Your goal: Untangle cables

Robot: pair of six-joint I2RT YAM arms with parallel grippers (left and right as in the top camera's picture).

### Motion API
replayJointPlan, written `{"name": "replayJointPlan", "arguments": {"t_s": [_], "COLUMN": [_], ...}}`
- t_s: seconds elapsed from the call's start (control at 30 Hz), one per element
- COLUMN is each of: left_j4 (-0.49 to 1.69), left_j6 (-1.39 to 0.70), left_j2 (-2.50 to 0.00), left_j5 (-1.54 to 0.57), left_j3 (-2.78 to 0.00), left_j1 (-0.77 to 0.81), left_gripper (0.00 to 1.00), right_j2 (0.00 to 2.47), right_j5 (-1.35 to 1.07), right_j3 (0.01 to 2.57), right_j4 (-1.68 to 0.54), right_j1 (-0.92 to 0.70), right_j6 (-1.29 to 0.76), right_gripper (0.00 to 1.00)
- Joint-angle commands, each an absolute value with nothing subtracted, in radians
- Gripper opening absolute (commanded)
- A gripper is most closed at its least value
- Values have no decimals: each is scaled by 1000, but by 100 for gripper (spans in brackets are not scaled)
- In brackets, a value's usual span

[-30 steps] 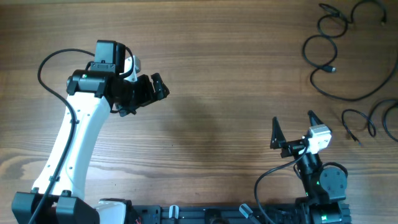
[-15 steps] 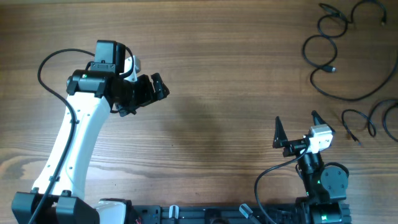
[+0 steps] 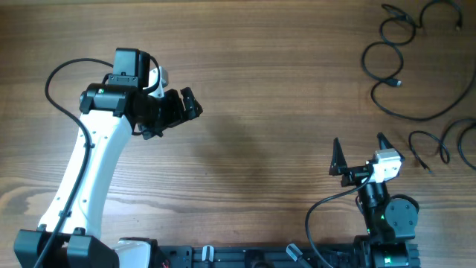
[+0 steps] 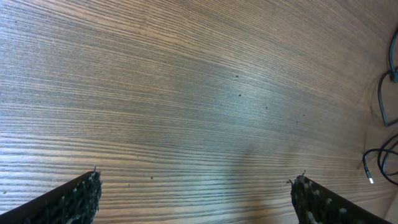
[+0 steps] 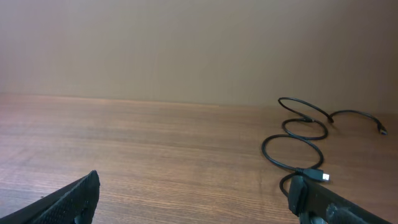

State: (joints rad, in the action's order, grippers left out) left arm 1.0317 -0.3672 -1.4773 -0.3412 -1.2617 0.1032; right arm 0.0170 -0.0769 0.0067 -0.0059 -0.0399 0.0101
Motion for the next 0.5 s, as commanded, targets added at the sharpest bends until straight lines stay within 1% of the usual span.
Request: {"name": "replayJointPlan", "arguments": {"t_s": [0.0,0.23,0.33,0.47], "left_j4": [1032,1032,1032,1032], "left_j6": [-347,-347,-347,-347], "left_j2": [-1459,-1459,-1459,-1459], "left_j5": [-339,-339,-339,-339], "left_j3": [-1275,-1275,-1275,-1275], "left_j1": [98,98,98,98], "left_gripper": [100,100,100,100], "right_j2": [3,3,3,3], "right_j5": [-56,-71,-62,-67], "right_j3": [6,6,6,6], "right_j4": [-7,-2,-3,-1], "right_j1": [-35,-35,-35,-36], "right_j6": [25,48,-1,-2], "right_gripper": [100,100,100,100]}}
